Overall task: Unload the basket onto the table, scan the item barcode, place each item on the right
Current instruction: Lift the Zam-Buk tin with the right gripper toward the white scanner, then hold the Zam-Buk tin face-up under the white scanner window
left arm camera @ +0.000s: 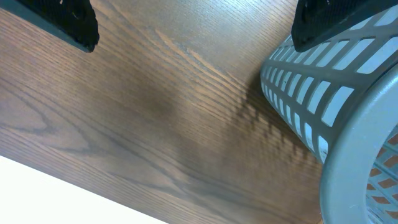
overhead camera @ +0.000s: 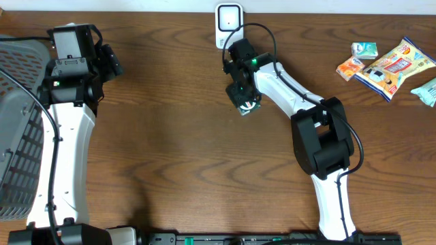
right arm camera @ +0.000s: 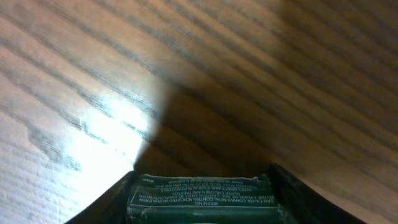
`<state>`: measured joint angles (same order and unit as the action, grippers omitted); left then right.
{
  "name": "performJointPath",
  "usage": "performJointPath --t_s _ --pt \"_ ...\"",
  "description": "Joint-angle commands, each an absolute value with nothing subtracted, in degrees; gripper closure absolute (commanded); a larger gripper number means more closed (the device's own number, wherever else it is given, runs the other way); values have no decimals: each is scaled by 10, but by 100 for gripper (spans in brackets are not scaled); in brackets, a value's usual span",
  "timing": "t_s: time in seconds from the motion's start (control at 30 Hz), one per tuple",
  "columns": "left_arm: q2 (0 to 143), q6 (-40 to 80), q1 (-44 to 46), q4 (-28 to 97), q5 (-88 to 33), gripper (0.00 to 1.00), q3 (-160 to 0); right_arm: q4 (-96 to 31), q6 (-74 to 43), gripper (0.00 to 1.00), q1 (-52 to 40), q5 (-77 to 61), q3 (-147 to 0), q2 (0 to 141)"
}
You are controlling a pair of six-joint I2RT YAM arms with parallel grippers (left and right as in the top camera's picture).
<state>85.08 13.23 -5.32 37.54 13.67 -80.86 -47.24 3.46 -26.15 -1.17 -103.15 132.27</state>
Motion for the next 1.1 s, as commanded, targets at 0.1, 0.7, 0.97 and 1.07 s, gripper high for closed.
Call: performJointPath --t_s 0.1,0.7,0.97,1.07 --pt "854 125 -56 377 142 2 -813 -476 -9 46 -258 -20 -1033 1315" --pt "854 125 -56 377 142 2 -813 -473 -19 45 -137 -600 -1140 1315" --pt "854 125 -56 377 142 2 -813 -422 -34 46 -90 -768 -1140 1315" --pt "854 125 -56 377 142 2 -813 -413 -34 47 -91 -766 -1140 1315"
